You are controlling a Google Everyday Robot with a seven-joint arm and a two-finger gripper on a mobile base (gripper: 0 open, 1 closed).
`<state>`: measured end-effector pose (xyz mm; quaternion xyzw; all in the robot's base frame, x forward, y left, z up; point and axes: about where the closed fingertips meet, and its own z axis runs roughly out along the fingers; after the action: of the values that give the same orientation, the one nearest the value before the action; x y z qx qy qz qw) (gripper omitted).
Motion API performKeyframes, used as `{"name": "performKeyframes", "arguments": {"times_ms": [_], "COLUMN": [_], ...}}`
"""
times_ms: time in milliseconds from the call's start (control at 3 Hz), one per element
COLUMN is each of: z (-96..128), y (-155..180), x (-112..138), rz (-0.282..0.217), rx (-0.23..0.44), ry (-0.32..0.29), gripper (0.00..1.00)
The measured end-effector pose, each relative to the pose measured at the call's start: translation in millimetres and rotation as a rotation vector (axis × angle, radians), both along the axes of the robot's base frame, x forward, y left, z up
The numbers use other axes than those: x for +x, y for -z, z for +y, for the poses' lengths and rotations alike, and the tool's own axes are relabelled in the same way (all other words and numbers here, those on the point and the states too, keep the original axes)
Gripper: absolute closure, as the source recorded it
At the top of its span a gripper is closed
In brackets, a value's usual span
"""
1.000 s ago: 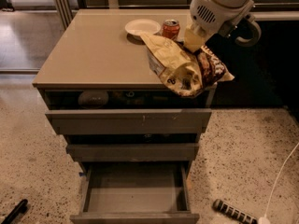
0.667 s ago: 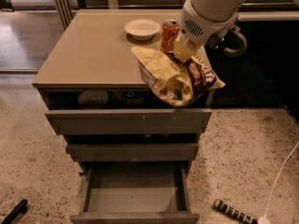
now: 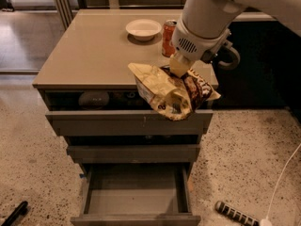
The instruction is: Place brown chip bag into bottom drawer
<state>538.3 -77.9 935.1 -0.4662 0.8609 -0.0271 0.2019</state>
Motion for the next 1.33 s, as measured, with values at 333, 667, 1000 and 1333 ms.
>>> {"name": "performKeyframes", "arguments": {"times_ms": [333,667,1000,1333], "z": [-12,-27,-34,-37], "y": [0,20,38,63], "x": [-8,-28,-40,-48], "rz": [0.001,0.029,0.055,0.085], "rx": [-0.004,0.01,0.019,0.03], "ry": [0.02,0.049,0.061,0.069], "gripper": [1.0,1.0,1.0,1.0]}}
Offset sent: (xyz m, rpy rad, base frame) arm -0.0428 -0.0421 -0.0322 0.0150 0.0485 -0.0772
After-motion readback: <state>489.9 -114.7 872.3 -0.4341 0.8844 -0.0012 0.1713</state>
